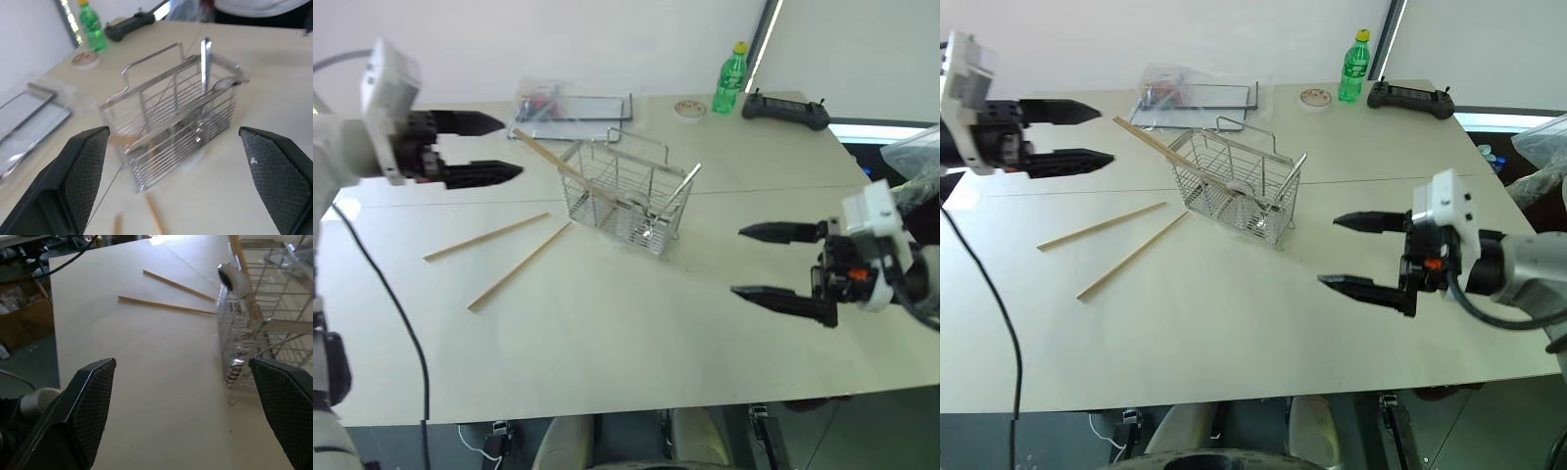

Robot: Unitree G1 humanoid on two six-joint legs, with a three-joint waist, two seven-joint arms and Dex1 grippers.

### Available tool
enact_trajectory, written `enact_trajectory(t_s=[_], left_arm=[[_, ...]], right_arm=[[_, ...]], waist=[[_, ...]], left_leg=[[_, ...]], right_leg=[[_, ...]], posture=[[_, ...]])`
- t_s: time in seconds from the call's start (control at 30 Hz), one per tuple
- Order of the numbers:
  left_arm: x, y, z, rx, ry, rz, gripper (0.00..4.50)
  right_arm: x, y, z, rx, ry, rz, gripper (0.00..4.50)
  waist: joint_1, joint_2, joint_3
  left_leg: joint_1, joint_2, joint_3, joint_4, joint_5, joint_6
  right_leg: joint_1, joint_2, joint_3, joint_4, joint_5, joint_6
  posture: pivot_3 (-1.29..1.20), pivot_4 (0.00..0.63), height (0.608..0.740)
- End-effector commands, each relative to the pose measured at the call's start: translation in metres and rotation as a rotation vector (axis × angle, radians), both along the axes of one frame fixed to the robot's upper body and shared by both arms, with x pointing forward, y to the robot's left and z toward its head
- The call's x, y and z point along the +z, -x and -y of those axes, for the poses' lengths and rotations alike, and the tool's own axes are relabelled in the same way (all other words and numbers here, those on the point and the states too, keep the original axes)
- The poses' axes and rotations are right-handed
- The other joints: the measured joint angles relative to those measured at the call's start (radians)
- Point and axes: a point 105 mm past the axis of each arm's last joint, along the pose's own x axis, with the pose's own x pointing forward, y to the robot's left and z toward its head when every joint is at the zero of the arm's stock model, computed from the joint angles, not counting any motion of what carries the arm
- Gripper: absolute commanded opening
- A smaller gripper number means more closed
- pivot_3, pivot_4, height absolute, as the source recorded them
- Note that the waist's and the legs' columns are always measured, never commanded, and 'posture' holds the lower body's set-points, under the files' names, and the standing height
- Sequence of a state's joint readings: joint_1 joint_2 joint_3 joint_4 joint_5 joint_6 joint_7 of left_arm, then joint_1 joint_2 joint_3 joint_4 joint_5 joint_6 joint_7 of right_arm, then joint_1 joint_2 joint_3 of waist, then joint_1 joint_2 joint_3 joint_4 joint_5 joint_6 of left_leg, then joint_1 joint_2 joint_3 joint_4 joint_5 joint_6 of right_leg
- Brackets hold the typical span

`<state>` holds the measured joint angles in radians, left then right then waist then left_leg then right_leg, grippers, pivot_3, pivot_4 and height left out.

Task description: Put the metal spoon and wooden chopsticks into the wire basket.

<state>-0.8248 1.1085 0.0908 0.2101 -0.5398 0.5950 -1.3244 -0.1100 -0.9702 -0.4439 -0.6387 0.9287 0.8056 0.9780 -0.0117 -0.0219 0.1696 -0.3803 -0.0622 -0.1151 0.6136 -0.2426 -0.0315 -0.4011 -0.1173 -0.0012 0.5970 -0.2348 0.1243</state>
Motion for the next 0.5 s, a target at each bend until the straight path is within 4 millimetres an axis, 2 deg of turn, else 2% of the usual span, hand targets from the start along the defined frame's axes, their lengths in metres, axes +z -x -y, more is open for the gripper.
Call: enact_trajectory(t_s=[0.03,0.1,0.23,0.37,0.5], left_arm=[[-0.014,0.002,-0.031,0.053,-0.165,-0.018,4.50],[-0.030,-0.003,-0.044,0.081,-0.234,-0.047,4.50],[-0.071,-0.024,-0.051,0.088,-0.352,-0.102,4.50],[-0.103,-0.054,-0.036,0.075,-0.395,-0.118,4.50],[-0.113,-0.072,-0.021,0.068,-0.422,-0.107,4.50]], right_arm=[[0.004,-0.001,-0.003,-0.035,-0.017,0.059,4.45],[0.002,-0.001,-0.006,-0.042,-0.034,0.056,4.45],[-0.001,-0.001,-0.012,-0.048,-0.062,0.050,4.45],[-0.007,0.001,-0.015,-0.050,-0.053,0.030,4.45],[-0.009,0.005,-0.015,-0.052,-0.043,0.022,4.45]], waist=[[0.001,0.000,0.000],[0.003,0.001,0.000],[0.025,0.001,-0.001],[0.043,-0.003,-0.002],[0.051,-0.006,-0.002]], left_leg=[[0.000,0.000,0.000,0.000,0.000,0.000],[0.000,0.000,0.000,-0.001,0.000,0.000],[-0.005,0.000,0.000,0.000,0.000,0.000],[-0.009,-0.001,-0.001,0.003,0.000,0.000],[-0.011,-0.001,-0.001,0.004,0.000,0.000]], right_leg=[[0.000,0.000,0.000,0.000,0.001,-0.001],[-0.001,-0.001,0.000,0.000,0.001,-0.002],[-0.004,0.000,-0.002,0.000,0.002,-0.003],[-0.005,0.000,-0.003,-0.001,0.002,-0.003],[-0.006,0.000,-0.003,-0.001,0.006,0.004]], posture=[[0.00,0.150,0.725],[0.00,0.150,0.725],[0.00,0.150,0.725],[0.00,0.150,0.725],[0.00,0.150,0.725]])
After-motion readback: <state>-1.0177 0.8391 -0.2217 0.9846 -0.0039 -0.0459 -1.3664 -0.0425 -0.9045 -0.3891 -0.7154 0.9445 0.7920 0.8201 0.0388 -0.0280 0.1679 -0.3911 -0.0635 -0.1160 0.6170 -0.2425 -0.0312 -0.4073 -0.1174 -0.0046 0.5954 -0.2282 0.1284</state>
